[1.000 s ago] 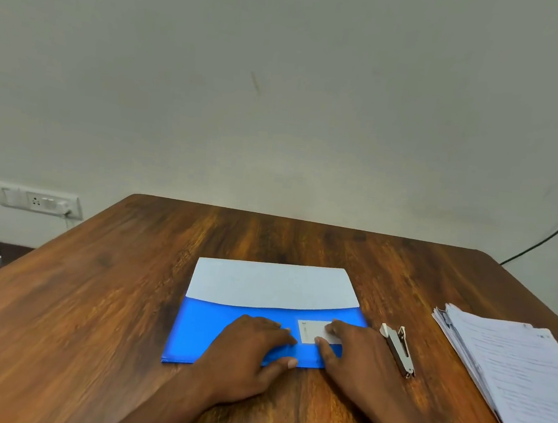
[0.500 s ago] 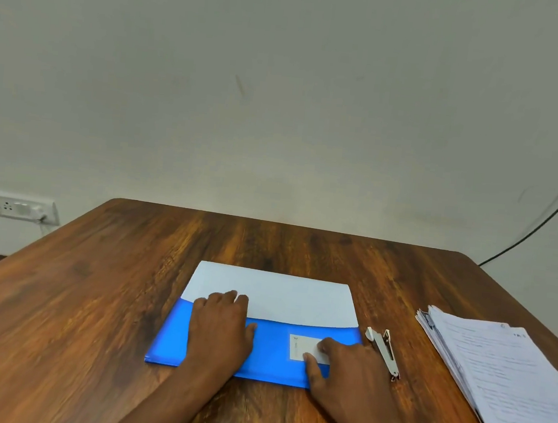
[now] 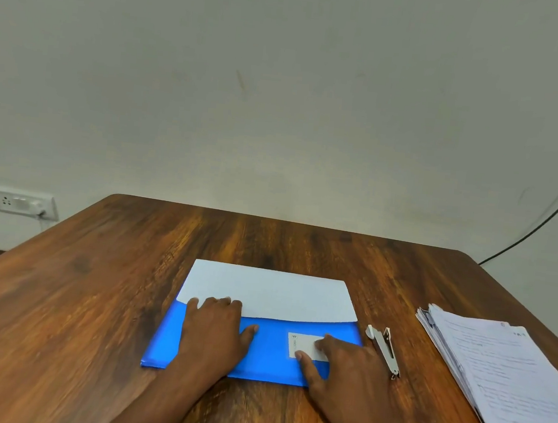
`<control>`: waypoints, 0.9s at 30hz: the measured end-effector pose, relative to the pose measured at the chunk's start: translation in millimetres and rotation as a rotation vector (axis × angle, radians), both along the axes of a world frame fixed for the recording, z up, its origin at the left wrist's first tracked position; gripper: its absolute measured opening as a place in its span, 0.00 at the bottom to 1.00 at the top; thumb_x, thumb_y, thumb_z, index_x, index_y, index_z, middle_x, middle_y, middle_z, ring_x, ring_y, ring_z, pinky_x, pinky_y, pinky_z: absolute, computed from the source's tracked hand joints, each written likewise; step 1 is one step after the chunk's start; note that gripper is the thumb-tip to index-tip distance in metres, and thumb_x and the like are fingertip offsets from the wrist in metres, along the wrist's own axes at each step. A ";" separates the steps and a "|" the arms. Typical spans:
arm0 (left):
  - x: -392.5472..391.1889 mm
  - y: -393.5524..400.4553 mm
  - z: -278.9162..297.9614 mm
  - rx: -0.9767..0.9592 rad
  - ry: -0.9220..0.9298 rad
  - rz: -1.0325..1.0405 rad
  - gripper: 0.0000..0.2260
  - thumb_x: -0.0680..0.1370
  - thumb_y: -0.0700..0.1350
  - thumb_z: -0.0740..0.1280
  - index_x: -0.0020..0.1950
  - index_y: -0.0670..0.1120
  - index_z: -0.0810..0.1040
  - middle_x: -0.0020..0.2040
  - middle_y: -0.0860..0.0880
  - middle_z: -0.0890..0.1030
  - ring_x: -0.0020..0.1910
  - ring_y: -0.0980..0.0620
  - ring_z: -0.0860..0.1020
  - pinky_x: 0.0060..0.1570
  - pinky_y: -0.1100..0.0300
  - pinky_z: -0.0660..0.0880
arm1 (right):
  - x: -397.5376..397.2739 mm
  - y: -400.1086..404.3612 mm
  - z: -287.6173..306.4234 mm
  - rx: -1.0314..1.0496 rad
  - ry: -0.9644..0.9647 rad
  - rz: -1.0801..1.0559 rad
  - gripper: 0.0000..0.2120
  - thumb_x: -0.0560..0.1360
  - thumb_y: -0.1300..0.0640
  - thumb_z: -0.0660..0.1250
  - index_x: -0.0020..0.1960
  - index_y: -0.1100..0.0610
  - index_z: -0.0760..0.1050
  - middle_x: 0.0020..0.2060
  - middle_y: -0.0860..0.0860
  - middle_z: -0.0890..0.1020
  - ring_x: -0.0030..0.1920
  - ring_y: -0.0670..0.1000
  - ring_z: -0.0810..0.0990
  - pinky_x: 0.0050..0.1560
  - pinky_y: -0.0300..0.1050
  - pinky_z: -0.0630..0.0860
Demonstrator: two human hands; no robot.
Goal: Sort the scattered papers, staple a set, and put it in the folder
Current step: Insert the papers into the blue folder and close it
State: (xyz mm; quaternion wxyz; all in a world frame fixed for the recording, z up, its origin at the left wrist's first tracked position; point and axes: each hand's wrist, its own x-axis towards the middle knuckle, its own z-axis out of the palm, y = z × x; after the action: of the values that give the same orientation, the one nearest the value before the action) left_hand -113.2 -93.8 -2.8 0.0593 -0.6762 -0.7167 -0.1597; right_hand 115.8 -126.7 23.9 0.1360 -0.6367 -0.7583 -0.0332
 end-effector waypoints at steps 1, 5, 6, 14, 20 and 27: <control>-0.2 -1.0 2.1 0.002 0.024 0.009 0.25 0.79 0.69 0.56 0.66 0.54 0.77 0.62 0.54 0.82 0.61 0.52 0.78 0.70 0.48 0.70 | 0.1 2.1 -0.6 -0.008 -0.004 0.003 0.34 0.77 0.25 0.54 0.70 0.46 0.77 0.67 0.42 0.81 0.65 0.46 0.79 0.69 0.44 0.72; 0.6 -5.8 7.6 0.057 0.042 0.038 0.21 0.79 0.67 0.61 0.58 0.52 0.80 0.55 0.52 0.84 0.54 0.51 0.80 0.57 0.54 0.71 | 1.3 14.0 -6.4 -0.080 -0.035 0.027 0.42 0.75 0.21 0.48 0.74 0.48 0.74 0.75 0.45 0.74 0.75 0.47 0.70 0.79 0.50 0.63; 0.4 -5.9 7.9 0.070 0.029 0.044 0.20 0.78 0.66 0.63 0.56 0.52 0.81 0.54 0.52 0.85 0.52 0.51 0.80 0.54 0.55 0.71 | 2.0 17.3 -8.7 -0.091 -0.042 0.028 0.41 0.76 0.22 0.48 0.75 0.48 0.72 0.77 0.46 0.72 0.77 0.47 0.68 0.80 0.51 0.60; -11.3 -1.0 6.1 0.137 -0.118 0.050 0.20 0.74 0.64 0.72 0.57 0.52 0.85 0.52 0.52 0.86 0.50 0.51 0.82 0.53 0.55 0.74 | 9.2 36.8 -23.3 -0.149 0.004 0.081 0.46 0.72 0.26 0.34 0.82 0.47 0.62 0.82 0.46 0.62 0.82 0.47 0.58 0.83 0.53 0.48; -20.6 0.4 8.4 0.120 -0.134 0.127 0.24 0.75 0.65 0.70 0.65 0.53 0.83 0.60 0.52 0.85 0.58 0.51 0.80 0.60 0.49 0.77 | 9.3 37.6 -28.4 -0.105 -0.021 0.062 0.37 0.80 0.29 0.44 0.81 0.48 0.65 0.81 0.46 0.66 0.80 0.45 0.63 0.83 0.53 0.52; -9.2 -0.7 9.4 0.059 -0.075 0.179 0.13 0.71 0.56 0.78 0.49 0.49 0.86 0.43 0.50 0.86 0.41 0.48 0.83 0.47 0.49 0.78 | -12.2 14.3 -4.8 -0.050 -0.217 0.037 0.41 0.78 0.23 0.41 0.67 0.49 0.77 0.65 0.47 0.82 0.63 0.50 0.80 0.73 0.53 0.67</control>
State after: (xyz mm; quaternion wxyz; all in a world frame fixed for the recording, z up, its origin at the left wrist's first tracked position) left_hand -122.4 -94.5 6.7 0.0663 -0.6009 -0.7709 -0.2003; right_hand 103.6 -112.3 19.1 0.0379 -0.6184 -0.7808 -0.0804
